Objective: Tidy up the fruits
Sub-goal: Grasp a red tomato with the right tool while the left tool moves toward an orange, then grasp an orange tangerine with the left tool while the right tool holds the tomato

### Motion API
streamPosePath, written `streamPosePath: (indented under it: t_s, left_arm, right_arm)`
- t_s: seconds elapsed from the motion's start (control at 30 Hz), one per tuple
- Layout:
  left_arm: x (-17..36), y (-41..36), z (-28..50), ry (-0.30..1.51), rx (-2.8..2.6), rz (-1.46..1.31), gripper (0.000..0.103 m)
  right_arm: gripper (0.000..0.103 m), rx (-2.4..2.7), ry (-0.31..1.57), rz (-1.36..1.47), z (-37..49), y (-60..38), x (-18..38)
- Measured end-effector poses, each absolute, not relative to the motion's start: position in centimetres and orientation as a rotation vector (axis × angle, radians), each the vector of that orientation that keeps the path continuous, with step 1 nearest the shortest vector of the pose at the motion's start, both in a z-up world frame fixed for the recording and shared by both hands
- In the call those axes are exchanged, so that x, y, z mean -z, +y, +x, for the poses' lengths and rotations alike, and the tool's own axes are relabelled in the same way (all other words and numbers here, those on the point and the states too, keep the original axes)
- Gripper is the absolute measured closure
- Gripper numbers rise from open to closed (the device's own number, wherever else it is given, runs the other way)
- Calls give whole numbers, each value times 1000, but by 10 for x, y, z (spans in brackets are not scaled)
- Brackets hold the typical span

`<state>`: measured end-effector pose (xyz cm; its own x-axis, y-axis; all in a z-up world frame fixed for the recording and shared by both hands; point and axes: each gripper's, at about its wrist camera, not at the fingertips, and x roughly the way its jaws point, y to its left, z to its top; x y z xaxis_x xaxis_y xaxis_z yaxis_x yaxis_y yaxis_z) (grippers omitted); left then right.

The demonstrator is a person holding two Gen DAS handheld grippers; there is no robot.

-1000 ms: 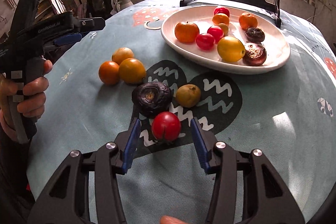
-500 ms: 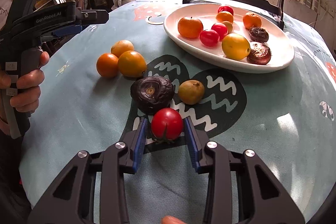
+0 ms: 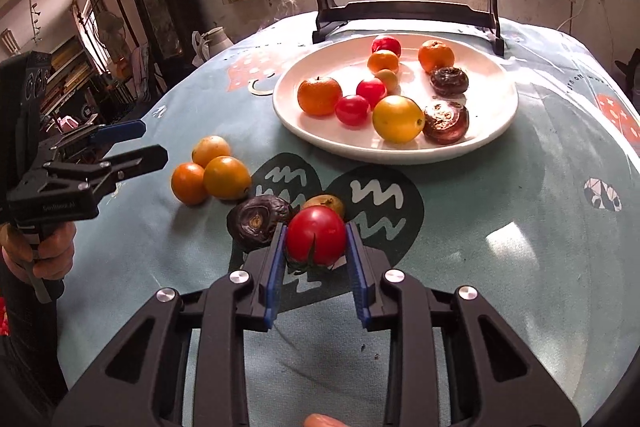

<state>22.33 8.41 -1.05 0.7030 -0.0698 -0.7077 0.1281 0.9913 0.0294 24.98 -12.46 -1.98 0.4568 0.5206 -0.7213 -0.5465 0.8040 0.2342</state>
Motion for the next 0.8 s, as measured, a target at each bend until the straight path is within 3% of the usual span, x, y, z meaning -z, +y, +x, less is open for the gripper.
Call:
streamPosePath:
  t_s: [0.17,0.37,0.8]
  left_arm:
    - [26,78,221,835,127,117,42]
    - [42,69,225,887,156,142,54]
    - [53,70,234,907,114,155,58]
  right_arm:
    - [72,-650,874,-39,250,-125,20]
    - [72,-642,882,-43,251,-124,22]
    - [72,-639,868,-44,249,-125,20]
